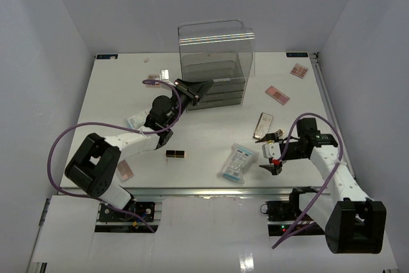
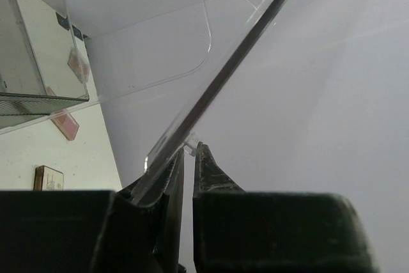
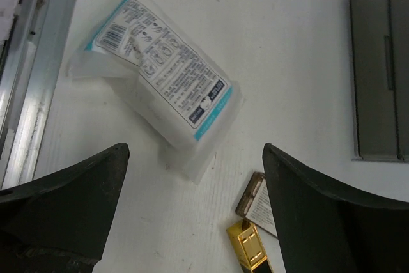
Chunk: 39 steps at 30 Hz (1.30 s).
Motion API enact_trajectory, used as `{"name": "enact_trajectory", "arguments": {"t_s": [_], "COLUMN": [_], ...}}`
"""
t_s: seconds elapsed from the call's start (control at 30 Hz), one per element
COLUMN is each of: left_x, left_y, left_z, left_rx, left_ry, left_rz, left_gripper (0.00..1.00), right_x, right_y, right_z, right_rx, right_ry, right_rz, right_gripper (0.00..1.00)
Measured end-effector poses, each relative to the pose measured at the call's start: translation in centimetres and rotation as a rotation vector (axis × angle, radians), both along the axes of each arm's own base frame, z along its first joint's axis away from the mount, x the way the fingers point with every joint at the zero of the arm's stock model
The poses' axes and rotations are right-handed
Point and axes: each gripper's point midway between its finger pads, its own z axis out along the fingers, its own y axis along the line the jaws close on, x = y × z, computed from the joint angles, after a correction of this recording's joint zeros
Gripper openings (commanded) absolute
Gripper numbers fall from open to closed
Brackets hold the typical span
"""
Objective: Organize the makeup
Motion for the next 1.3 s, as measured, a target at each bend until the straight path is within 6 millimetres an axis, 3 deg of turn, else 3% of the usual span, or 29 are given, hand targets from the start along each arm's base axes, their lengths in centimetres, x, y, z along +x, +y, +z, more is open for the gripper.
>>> {"name": "enact_trajectory", "arguments": {"t_s": [0.13,0.3,0.67,0.83,0.93,0.97,1.0,1.3], "left_x": [0.0,0.0,0.1,0.1,0.1,0.1,0.1,-0.2], "left_y": [0.0,0.0,-0.2,-0.4,-0.3,-0.3,-0.2,-0.2], "left_z": [0.1,0.2,1.8,3.0,3.2,3.2,3.2,3.6], "left_rx": [-0.004,-0.006,-0.024,-0.031,-0.029,-0.028,-0.028,-0.029], "left_ry": [-0.004,-0.007,-0.033,-0.060,-0.067,-0.069,-0.070,-0.079], "left_rz": [0.000,0.000,-0.006,-0.013,-0.015,-0.015,-0.016,-0.024], "left_gripper": [0.00,0.00,0.00,0.00,0.00,0.00,0.00,0.00], "right_x": [-1.4,-1.7,0.9,1.4,1.4,1.3,1.1,0.5], "right_y": [1.3,2.9,5.1,5.6,5.9,6.0,6.1,6.8], "right_z": [-1.4,-2.7,-6.2,-6.6,-6.5,-6.5,-6.5,-5.3], "right_rx": [-0.079,-0.150,-0.260,-0.265,-0.262,-0.260,-0.257,-0.219], "right_ry": [-0.031,-0.106,-0.129,-0.140,-0.143,-0.141,-0.133,-0.055], "right_rz": [0.149,0.271,0.292,0.280,0.282,0.285,0.286,0.240], "right_gripper": [0.92,0.88,0.65,0.43,0.24,0.10,0.08,0.08]}}
